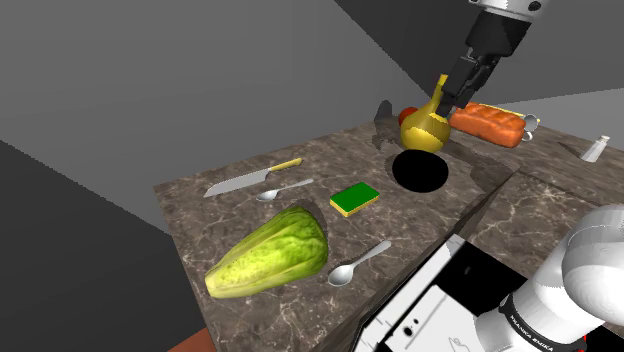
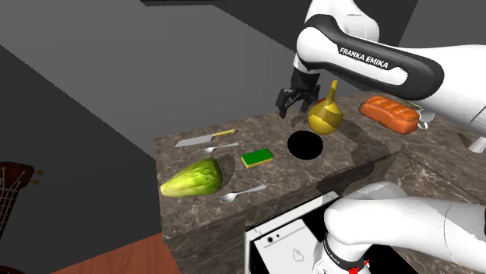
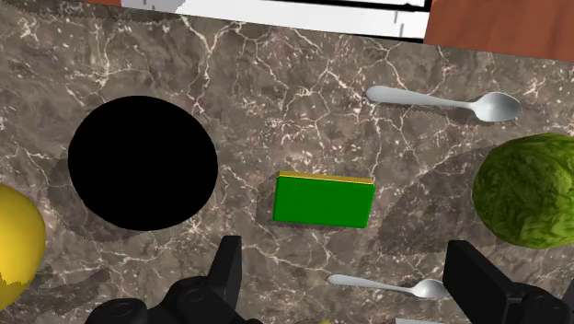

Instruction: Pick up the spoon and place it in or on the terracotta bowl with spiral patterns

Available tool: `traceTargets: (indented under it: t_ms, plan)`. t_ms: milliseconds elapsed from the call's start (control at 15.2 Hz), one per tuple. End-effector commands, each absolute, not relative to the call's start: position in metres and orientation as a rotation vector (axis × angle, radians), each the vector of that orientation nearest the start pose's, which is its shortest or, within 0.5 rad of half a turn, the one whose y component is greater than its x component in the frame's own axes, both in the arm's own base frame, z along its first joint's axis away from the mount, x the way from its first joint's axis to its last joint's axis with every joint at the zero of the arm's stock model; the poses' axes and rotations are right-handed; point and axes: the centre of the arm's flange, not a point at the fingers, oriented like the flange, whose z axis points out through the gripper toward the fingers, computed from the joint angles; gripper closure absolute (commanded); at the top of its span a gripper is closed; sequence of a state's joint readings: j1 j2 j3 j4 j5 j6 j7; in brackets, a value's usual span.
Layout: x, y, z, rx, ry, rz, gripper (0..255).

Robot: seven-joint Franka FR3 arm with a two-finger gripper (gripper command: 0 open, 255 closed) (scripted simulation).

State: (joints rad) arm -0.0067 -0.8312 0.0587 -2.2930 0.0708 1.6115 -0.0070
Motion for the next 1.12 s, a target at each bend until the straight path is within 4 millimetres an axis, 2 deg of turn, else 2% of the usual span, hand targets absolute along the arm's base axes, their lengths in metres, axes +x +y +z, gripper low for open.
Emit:
traceTargets:
  t_ms: [0, 1056]
  plan:
    - [0.297, 0.03, 0.637, -3.103, -0.071, -0.231, 0]
    - [0.431, 0.152, 0.523, -3.134, 0.013, -0.237, 0]
